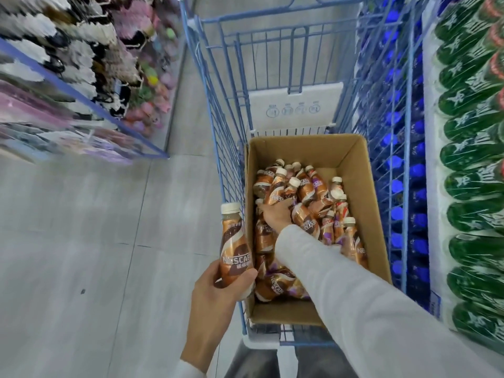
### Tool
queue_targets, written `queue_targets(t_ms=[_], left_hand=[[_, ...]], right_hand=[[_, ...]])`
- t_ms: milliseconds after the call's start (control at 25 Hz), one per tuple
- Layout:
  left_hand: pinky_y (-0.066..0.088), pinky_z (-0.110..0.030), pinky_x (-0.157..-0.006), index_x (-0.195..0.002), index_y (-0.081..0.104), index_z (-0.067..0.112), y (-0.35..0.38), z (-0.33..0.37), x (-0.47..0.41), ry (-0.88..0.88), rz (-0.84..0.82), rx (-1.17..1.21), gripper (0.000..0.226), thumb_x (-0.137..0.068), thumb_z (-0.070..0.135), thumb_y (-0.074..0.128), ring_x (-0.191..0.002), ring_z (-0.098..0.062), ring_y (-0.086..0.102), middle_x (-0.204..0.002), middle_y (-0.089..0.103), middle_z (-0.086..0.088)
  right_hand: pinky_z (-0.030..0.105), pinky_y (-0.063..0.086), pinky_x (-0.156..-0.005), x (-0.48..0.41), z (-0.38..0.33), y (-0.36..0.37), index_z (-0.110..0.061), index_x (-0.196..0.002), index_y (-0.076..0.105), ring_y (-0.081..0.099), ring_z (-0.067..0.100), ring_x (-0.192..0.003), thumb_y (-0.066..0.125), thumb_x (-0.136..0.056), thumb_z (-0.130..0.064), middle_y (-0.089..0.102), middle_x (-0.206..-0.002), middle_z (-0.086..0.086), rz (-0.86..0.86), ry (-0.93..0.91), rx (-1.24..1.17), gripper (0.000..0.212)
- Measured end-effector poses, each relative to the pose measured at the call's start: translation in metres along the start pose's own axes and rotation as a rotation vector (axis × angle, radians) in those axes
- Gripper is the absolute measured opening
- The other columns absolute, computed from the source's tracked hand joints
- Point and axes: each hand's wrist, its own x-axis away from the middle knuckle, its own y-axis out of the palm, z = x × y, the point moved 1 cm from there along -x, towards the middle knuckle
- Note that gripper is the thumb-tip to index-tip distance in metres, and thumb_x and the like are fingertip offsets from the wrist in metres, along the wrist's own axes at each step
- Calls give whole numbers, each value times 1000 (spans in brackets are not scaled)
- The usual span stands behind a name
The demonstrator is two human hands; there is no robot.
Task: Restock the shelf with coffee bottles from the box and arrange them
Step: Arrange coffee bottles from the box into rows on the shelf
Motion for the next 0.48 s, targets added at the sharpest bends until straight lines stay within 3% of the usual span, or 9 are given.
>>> queue_targets(t_ms=[120,240,360,480], left_hand=[[52,-10,-60,-116,65,32,-1,1,3,32,-27,-7,48,-75,49,80,-92,-9,69,-103,72,14],[53,-12,-64,-113,67,29,3,19,8,83,-88,-25,45,-74,46,83,-91,-8,70,-102,74,10],[58,-18,-67,-107,71,26,20,44,17,176,-186,-68,43,-71,44,86,-83,-5,72,-95,76,10],[55,-17,-65,-99,73,25,48,67,32,257,-279,-115,41,-68,46,88,-76,1,70,-88,77,12]], right_hand=[[44,39,-113,33,12,-23,-5,-155,13,49,35,-130,74,-84,-39,46,-147,15,-76,1,-47,100],[50,33,-117,89,30,-61,-24,-158,9,40,32,-141,75,-79,-50,35,-159,9,-109,-39,-123,107],[50,28,-119,145,44,-107,-31,-158,12,36,27,-144,74,-82,-54,35,-158,0,-8,-118,-199,101],[43,38,-112,203,65,-158,-27,-146,32,51,17,-131,76,-81,-52,51,-144,-9,137,-227,-322,82]])
